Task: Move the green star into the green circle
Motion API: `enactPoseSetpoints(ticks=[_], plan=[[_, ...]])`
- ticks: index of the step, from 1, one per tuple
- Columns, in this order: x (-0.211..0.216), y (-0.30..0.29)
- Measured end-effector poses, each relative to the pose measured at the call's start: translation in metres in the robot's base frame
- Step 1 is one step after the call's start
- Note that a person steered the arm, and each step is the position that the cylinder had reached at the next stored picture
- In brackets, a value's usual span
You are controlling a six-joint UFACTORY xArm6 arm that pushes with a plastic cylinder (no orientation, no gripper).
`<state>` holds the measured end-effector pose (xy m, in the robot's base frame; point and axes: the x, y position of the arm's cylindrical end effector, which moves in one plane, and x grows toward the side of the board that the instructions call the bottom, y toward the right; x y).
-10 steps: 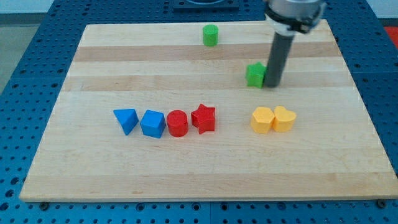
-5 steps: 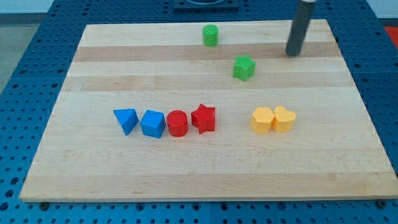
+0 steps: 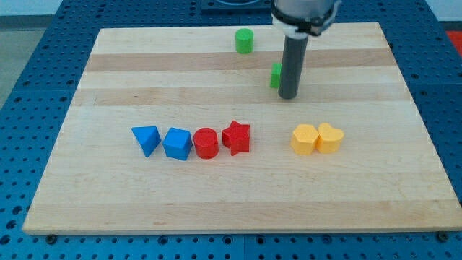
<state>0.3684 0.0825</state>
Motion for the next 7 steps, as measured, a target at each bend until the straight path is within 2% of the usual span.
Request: enactPoseSetpoints(ticks=[1,2,4,6,7], plan=[[-0.055,0.0],[-0.078,-0.001],[-0.075,0.005],[-0.107,-0.003],[-0.108,-0.017]])
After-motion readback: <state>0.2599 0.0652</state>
